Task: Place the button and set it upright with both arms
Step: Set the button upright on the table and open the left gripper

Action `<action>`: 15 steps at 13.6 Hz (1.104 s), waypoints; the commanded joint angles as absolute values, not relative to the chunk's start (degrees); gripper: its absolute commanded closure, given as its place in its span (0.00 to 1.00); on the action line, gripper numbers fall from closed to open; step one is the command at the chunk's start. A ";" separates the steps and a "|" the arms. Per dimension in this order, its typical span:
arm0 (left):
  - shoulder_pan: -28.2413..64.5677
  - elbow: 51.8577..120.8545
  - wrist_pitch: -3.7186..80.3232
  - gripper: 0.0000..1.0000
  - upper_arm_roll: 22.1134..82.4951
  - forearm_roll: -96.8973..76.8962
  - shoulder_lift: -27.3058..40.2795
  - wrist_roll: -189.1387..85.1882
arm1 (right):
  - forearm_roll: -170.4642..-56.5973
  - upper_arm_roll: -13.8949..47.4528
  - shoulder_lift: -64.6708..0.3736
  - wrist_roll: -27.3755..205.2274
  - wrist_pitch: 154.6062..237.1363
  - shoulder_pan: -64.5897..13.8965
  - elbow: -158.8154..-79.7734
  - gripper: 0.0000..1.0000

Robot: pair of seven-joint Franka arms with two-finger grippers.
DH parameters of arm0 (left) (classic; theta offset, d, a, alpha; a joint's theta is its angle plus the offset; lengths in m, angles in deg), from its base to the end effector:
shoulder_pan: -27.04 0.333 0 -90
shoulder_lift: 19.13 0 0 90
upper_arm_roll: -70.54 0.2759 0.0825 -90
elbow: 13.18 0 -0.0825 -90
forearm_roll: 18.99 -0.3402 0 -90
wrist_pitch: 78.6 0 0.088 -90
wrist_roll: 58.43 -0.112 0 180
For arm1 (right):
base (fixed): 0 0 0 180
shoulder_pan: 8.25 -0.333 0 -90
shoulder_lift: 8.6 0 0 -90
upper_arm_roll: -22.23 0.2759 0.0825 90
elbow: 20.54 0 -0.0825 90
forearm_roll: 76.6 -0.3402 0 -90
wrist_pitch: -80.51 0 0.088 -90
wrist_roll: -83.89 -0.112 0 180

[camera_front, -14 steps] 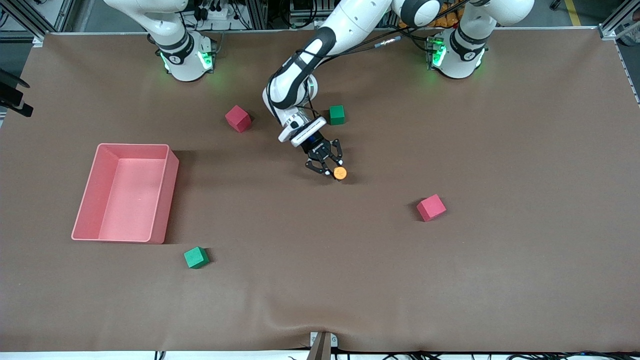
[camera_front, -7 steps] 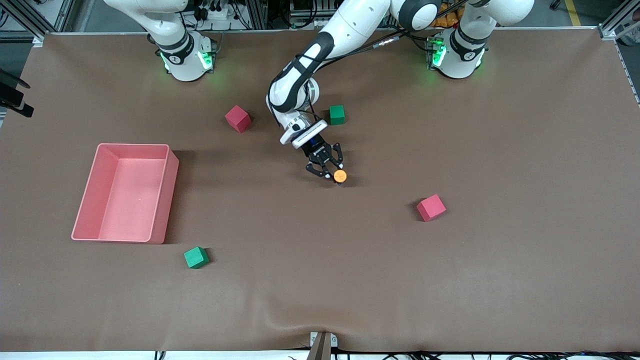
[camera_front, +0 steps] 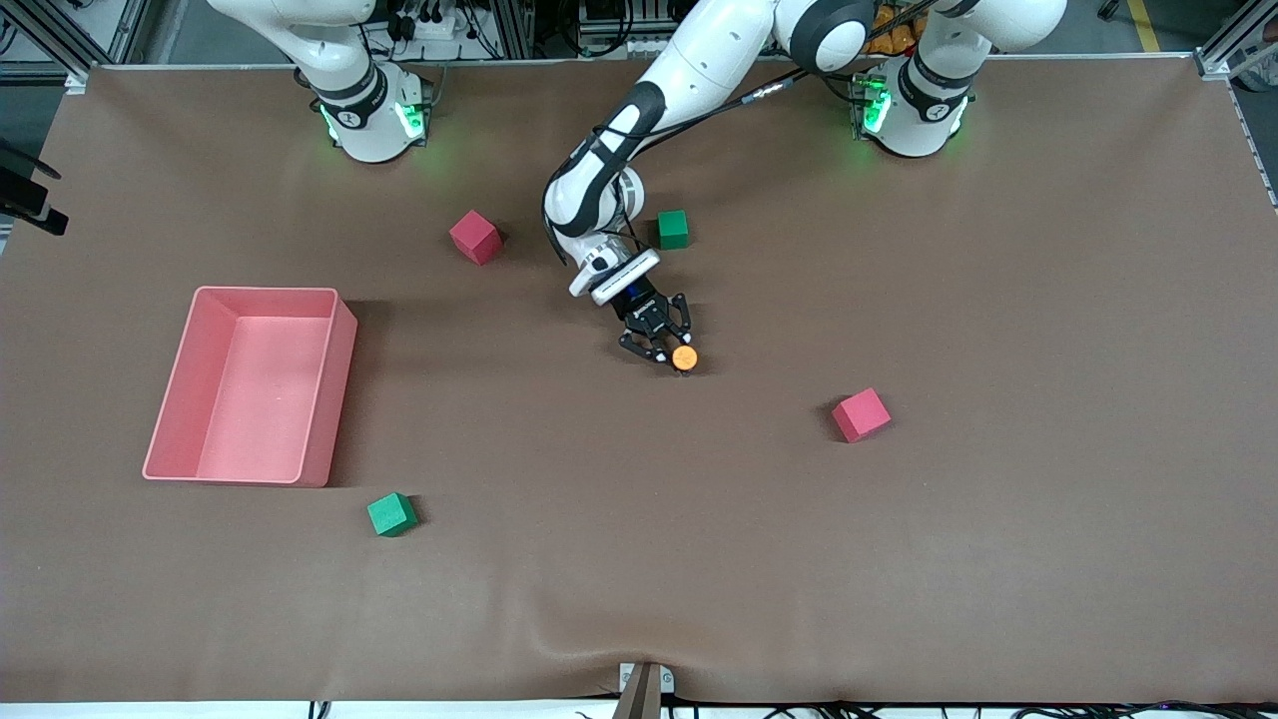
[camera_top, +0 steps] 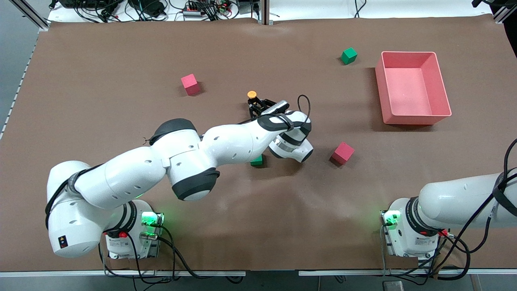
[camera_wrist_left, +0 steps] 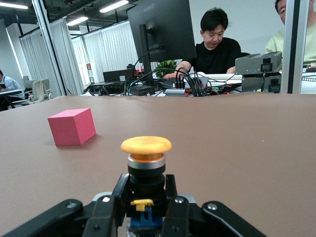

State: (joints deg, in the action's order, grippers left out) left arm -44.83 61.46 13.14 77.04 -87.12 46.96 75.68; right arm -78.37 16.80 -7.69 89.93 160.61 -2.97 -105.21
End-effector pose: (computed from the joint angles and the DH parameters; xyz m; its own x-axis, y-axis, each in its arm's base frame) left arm 0.3303 -0.5077 0.0751 0.1983 0.0035 0.9801 0.5766 -0.8090 -0.1138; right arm 0.4802 -0.0873 0.6118 0.9953 -0.0757 -0.0601 -0.0781 -0.9962 -0.0387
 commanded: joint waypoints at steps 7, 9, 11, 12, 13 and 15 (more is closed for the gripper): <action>-45.38 59.68 13.34 0.00 77.31 -88.34 46.01 69.12 | -79.67 17.57 -7.81 90.66 160.93 -2.10 -105.09 0.00; -45.38 59.86 12.90 0.00 76.61 -86.42 43.37 64.90 | -79.67 17.66 -7.81 90.66 160.93 -2.18 -105.09 0.00; -45.56 60.12 12.46 0.00 76.52 -83.52 40.38 62.61 | -79.59 17.75 -7.81 89.52 160.50 -3.58 -105.00 0.00; -45.91 60.12 11.24 0.00 75.47 -82.55 38.98 61.38 | -79.59 17.83 -7.81 89.08 160.32 -4.03 -105.00 0.00; -45.82 60.21 10.27 0.00 74.33 -81.15 37.13 60.41 | -79.41 17.83 -7.81 88.99 160.23 -4.46 -105.00 0.00; -45.82 62.65 10.26 0.00 73.09 -77.28 32.13 59.36 | -78.88 17.83 -7.81 86.46 160.14 -5.78 -104.82 0.00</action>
